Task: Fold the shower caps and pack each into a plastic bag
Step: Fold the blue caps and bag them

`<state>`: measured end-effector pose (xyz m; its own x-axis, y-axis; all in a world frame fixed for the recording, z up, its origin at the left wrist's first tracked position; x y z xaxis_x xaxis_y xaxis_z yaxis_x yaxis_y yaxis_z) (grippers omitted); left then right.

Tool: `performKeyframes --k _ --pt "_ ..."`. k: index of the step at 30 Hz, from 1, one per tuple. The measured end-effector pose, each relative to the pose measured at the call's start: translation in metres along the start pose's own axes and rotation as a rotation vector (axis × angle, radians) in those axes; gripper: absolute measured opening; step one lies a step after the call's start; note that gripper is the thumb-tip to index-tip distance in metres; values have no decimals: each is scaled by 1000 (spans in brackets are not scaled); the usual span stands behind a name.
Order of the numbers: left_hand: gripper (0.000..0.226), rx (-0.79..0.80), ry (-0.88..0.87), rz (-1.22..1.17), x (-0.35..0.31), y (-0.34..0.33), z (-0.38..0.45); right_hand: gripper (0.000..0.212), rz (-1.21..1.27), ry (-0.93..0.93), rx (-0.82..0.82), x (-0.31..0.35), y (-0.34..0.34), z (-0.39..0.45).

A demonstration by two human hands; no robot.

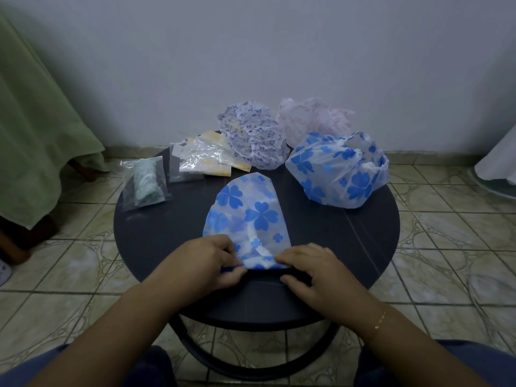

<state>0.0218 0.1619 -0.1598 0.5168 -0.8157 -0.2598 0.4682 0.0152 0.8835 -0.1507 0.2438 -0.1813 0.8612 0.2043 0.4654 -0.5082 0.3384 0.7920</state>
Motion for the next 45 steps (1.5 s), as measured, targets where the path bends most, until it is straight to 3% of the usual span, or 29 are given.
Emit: performKeyframes --k 5,9,12,15,20,22,25,30,34,38,41,45 --pt "57 11 128 -93 4 1 4 29 111 -130 -42 2 7 5" --pt "30 27 313 -147 11 1 5 25 273 -327 -60 -4 12 7" --pt "29 19 397 -181 17 -3 5 27 352 -455 -115 -10 11 10" --pt "31 27 417 -180 17 -4 7 29 442 -561 -142 -12 9 14" --pt "2 -21 420 -184 11 1 10 30 467 -653 -179 -13 9 20" --pt "6 -51 416 -152 9 0 9 30 437 -662 -192 -14 8 21" --pt "9 -104 347 -33 6 -3 7 23 321 -602 -194 -13 6 21" --pt "25 -126 -34 68 -10 -8 10 13 -18 -217 -191 1 2 22" --pt "33 -55 4 50 -11 -6 6 19 -309 44 -243 11 1 16" --pt "56 -44 85 36 -3 -6 4 36 -322 55 -143 12 3 10" --pt "44 -49 71 50 2 -6 7 39 -303 21 -101 10 4 11" --pt "48 -40 20 50 1 -6 6 32 -233 1 -62 5 5 13"
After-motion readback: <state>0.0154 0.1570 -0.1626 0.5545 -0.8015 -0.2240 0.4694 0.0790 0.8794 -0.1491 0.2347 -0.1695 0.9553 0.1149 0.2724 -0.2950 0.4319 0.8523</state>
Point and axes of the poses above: each hand's wrist, its own z-axis towards the middle knuckle, its own y-axis out of the back of the hand, x = y × z, the point moved 5 cm from there along z, towards the middle knuckle, and after that the axes turned 13 degrees about -x, right-handed, at the moved point
